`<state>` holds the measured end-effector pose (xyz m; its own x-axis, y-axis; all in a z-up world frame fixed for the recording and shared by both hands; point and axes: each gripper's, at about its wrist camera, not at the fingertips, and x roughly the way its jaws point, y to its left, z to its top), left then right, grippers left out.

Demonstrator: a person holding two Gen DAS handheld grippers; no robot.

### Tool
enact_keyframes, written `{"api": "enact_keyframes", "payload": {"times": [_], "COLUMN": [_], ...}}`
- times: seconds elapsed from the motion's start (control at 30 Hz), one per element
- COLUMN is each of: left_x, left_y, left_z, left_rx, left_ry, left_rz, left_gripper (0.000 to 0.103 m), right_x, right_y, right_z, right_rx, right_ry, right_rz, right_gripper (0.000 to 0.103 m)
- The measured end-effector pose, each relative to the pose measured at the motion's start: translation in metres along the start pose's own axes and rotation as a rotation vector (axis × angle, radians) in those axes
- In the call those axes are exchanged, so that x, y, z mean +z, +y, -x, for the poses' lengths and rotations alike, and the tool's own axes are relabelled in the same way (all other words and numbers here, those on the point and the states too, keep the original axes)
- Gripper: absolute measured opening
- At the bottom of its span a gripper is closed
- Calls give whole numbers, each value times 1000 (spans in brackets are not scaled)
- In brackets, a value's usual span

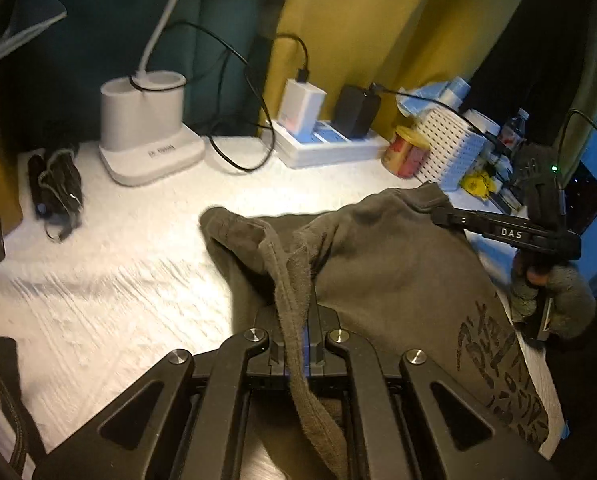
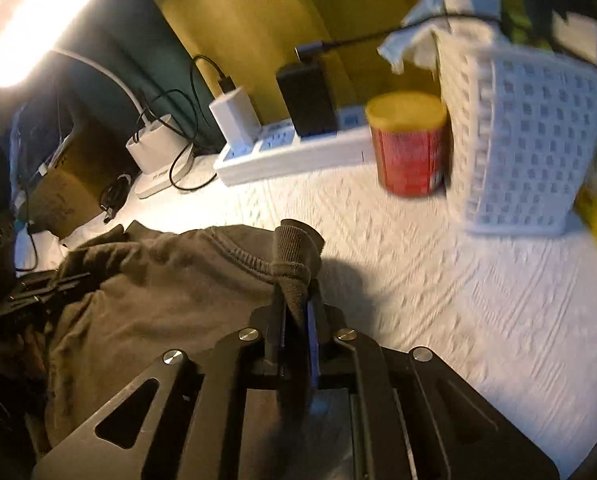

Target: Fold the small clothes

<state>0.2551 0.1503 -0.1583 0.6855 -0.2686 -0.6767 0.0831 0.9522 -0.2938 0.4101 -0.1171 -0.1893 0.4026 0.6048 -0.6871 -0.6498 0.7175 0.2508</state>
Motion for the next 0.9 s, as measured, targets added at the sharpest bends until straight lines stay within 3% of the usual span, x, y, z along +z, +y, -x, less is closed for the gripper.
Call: {"api": "enact_keyframes", "payload": {"times": [0.2, 0.3, 0.4, 0.57, 0.9], "left_x": [-3, -2, -4, -17, -51], "left_y": [13, 13, 13, 8, -18], "left_z": [-16, -8, 4, 27, 54], "left_rx": [36, 94, 142, 154, 102], "left_ry": [65, 64, 49, 24, 29], "left_rz": [53, 59, 69, 80, 85], "left_gripper": [10, 24, 31, 54, 55], "right_x": [-2, -4, -8, -19, -64], "right_y": [7, 11, 11, 14, 27], "right_z": [-14, -12, -8, 9, 36], "right_rx": [-78, -113, -141, -142, -131], "right_ry": [20, 24, 17, 13, 18], "right_rz": [42, 59, 60, 57, 53], "right_gripper": [10, 13, 26, 29, 29]}}
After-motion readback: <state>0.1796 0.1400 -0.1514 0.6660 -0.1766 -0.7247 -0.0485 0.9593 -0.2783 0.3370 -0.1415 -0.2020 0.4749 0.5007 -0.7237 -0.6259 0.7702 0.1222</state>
